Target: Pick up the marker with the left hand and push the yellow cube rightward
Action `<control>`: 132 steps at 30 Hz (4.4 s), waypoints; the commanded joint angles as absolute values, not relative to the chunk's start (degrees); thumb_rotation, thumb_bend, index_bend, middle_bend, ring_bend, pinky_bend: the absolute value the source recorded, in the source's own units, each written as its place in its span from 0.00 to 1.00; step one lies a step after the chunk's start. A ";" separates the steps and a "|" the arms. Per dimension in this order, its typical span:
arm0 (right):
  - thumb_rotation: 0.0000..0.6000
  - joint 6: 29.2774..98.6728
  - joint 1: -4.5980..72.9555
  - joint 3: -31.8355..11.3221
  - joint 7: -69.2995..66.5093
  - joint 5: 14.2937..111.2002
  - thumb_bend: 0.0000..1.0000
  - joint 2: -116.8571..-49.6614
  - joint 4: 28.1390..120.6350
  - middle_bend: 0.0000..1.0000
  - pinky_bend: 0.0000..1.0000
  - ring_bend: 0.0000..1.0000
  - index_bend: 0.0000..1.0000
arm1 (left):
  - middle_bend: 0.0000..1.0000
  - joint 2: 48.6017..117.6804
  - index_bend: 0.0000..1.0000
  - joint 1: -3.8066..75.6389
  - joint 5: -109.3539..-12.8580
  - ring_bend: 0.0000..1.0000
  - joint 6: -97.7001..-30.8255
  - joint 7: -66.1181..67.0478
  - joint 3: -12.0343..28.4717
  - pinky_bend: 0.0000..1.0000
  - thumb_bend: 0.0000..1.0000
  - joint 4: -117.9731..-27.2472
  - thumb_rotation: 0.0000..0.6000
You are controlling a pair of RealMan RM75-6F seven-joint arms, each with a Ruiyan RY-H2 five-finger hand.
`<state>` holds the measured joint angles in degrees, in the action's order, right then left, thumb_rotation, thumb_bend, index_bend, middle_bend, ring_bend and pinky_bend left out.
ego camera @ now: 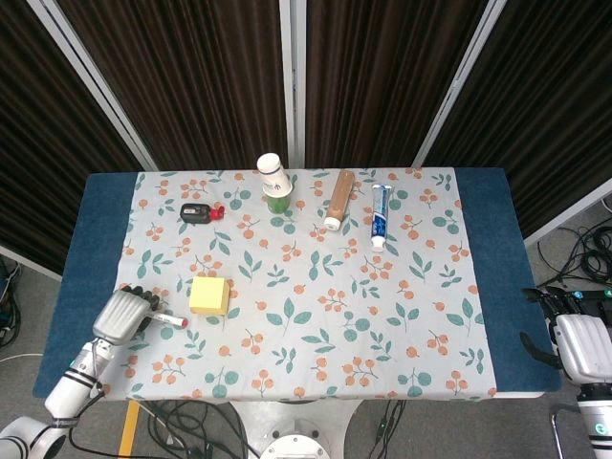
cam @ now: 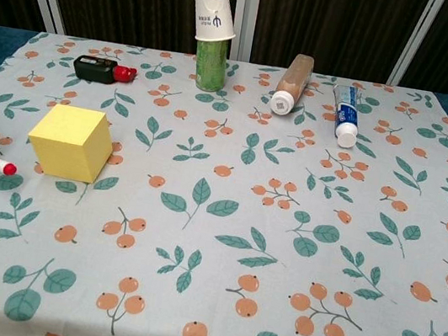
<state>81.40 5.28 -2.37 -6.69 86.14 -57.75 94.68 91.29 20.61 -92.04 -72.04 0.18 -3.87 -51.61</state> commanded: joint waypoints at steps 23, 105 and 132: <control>1.00 82.45 4.54 -2.48 -6.25 86.00 0.21 -57.04 95.51 0.31 0.20 0.14 0.21 | 0.64 92.42 0.65 23.82 -83.50 0.46 -62.70 0.13 2.18 0.55 0.41 -49.60 1.00; 1.00 81.37 4.34 -1.70 -10.59 86.61 0.21 -58.13 91.04 0.31 0.20 0.14 0.20 | 0.64 93.14 0.64 40.00 -54.78 0.46 -57.84 47.70 4.18 0.56 0.41 -86.87 1.00; 1.00 80.80 4.36 -1.79 -10.59 85.91 0.21 -57.57 91.49 0.31 0.20 0.14 0.19 | 0.64 102.27 0.64 50.41 -44.83 0.46 -57.96 55.39 8.40 0.57 0.41 -84.26 1.00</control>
<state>80.80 4.36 -1.79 -10.59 85.91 -57.57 91.49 101.82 49.98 -44.96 -57.75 55.06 8.21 -84.74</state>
